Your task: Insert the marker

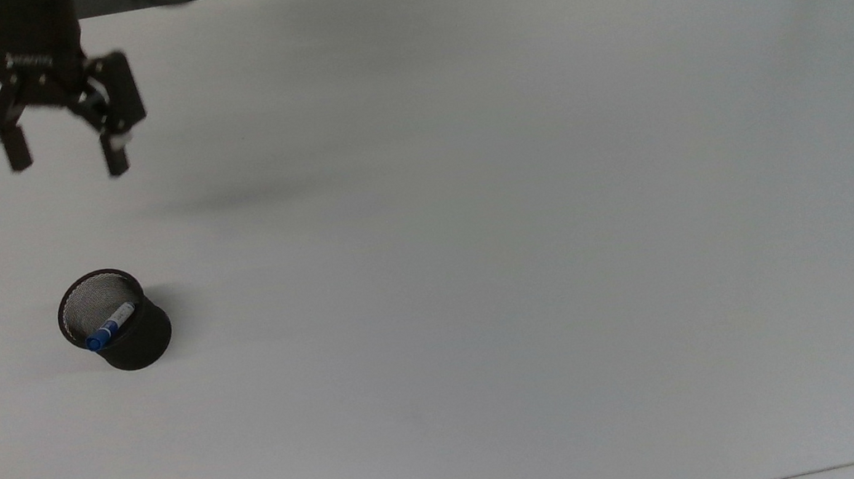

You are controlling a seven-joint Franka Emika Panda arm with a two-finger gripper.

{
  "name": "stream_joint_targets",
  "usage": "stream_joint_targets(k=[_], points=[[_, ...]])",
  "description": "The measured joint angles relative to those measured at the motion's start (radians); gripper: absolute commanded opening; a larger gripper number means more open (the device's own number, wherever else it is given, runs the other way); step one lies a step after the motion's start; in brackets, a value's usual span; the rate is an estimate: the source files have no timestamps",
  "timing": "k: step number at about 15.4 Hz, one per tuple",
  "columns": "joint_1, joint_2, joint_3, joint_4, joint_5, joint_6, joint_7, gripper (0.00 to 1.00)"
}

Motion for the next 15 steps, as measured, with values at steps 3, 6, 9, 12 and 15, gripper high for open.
stream_joint_targets(k=[3, 6, 9, 12, 15], points=[[0.012, -0.095, 0.007, 0.004, 0.0, -0.291, 0.017, 1.0], [0.043, -0.167, 0.007, 0.006, 0.0, -0.489, 0.088, 1.0], [0.082, -0.2, 0.007, 0.027, 0.0, -0.64, 0.164, 1.0], [0.121, -0.202, 0.006, 0.044, -0.017, -0.698, 0.183, 1.0], [0.165, -0.177, 0.007, 0.053, -0.129, -0.698, 0.183, 1.0]])
